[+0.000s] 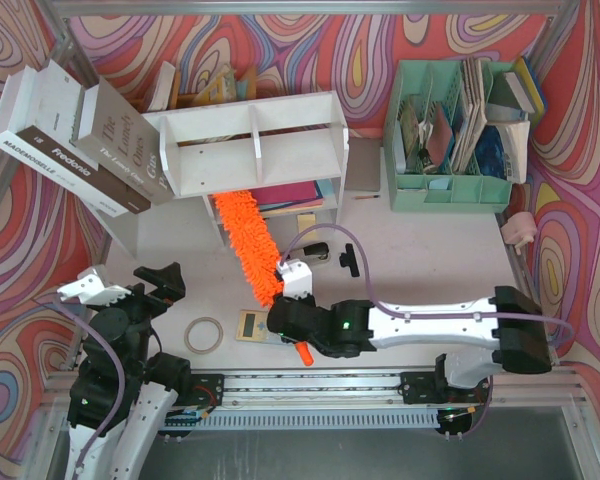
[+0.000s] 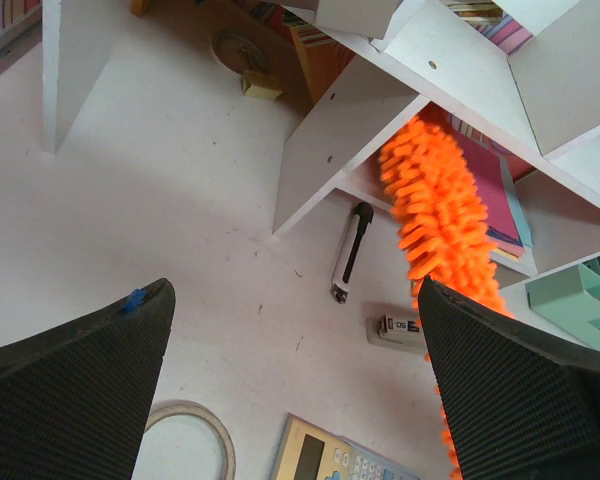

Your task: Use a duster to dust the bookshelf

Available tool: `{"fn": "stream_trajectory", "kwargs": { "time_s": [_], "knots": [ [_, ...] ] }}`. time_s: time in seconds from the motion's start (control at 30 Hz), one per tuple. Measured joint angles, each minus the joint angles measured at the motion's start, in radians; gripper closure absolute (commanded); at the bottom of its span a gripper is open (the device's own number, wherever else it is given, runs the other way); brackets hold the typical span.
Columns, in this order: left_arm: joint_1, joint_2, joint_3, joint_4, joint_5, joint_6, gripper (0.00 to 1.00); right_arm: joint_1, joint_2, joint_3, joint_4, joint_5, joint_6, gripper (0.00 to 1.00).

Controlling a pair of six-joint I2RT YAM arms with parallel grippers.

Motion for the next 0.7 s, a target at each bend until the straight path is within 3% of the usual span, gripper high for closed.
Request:
{"fn": "stream_trajectory", "kwargs": {
  "time_s": [0.17,0.5,0.7],
  "knots": [
    [0.0,0.0,0.0,0.0,0.0,0.0,0.02,0.001,0.049,-0.006,-0.008,0.0,0.002,1.0],
    [0.0,0.0,0.0,0.0,0.0,0.0,0.02,0.029,-0.044,0.051,-0.049,0.043,-0.007,1.0],
    [0.0,0.0,0.0,0.0,0.0,0.0,0.02,0.032,-0.006,0.017,-0.042,0.046,-0.005,1.0]
  ]
}}
